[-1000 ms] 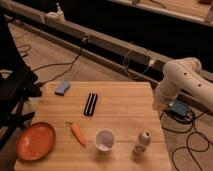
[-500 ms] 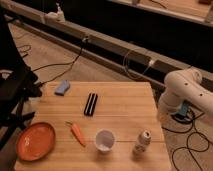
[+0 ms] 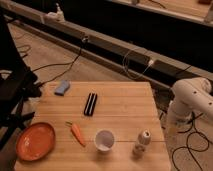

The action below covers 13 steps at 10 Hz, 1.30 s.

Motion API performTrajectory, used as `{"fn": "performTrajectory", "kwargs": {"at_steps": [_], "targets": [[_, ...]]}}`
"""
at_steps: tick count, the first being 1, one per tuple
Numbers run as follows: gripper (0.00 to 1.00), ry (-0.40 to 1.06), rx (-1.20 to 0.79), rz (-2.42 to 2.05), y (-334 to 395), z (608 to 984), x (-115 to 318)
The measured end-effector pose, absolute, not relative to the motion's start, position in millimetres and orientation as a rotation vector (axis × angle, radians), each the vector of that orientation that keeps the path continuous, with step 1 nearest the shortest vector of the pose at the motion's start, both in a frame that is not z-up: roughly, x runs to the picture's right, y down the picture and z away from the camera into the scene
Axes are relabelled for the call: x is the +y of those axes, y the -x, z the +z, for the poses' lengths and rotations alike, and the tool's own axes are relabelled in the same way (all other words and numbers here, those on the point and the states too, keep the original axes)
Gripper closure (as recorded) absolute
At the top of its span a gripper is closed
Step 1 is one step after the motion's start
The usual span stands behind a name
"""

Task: Knock the bottle over

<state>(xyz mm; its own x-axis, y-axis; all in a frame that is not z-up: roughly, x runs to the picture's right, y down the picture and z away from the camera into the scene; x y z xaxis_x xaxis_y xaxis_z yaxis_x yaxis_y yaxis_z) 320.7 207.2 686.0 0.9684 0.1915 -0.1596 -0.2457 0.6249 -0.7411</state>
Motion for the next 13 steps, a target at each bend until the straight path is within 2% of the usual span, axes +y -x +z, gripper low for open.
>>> {"fn": "performTrajectory", "kwargs": {"at_steps": [5, 13], "targets": [[1.00, 0.859, 0.070, 0.249, -320.8, 686.1, 207.3], [1.00, 1.014, 0.013, 0.263, -310.9, 666.2, 286.7]]}}
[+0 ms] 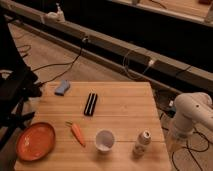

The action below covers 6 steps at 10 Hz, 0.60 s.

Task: Knock the bottle over

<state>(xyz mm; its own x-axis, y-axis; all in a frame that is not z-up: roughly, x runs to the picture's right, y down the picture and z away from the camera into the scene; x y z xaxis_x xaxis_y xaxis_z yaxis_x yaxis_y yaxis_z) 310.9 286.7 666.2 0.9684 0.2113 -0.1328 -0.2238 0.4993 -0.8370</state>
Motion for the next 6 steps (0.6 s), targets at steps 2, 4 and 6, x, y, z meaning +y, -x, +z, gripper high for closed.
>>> {"fn": "performTrajectory", "kwargs": {"at_steps": [2, 4, 6], "targets": [[1.00, 1.048, -0.043, 0.238, -291.6, 661.4, 291.1], [1.00, 1.071, -0.111, 0.212, -270.5, 653.3, 290.7], [1.00, 1.069, -0.199, 0.194, -247.3, 646.3, 280.4]]}}
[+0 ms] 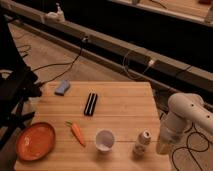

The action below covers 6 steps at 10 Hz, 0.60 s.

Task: Knock the bottle over

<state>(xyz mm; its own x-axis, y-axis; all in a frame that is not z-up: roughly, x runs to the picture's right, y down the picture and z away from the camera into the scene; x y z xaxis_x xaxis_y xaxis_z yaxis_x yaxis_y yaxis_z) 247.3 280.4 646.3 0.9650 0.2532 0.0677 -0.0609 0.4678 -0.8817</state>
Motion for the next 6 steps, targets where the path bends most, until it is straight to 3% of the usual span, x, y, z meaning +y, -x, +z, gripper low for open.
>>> {"fn": "performTrajectory", "kwargs": {"at_steps": [6], "targets": [[1.00, 0.939, -0.523, 0.247, -174.5, 654.5, 216.6]]}}
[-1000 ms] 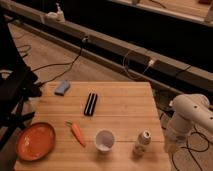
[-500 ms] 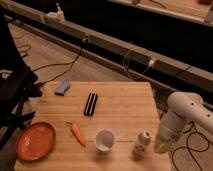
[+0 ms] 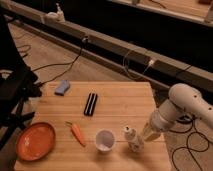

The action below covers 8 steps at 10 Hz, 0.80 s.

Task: Knock the bottle over

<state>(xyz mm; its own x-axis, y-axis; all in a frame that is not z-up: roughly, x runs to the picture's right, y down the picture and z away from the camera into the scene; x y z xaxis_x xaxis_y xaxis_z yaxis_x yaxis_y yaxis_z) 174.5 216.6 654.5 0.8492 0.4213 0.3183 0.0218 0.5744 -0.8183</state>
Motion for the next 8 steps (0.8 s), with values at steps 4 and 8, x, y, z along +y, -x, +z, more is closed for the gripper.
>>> {"fn": "performTrajectory", "kwargs": {"at_steps": [4, 8], "targets": [[0.95, 0.901, -0.639, 0.217, -140.3, 655.8, 201.4], [0.56, 0.902, -0.639, 0.216, -140.1, 655.9, 201.7]]}}
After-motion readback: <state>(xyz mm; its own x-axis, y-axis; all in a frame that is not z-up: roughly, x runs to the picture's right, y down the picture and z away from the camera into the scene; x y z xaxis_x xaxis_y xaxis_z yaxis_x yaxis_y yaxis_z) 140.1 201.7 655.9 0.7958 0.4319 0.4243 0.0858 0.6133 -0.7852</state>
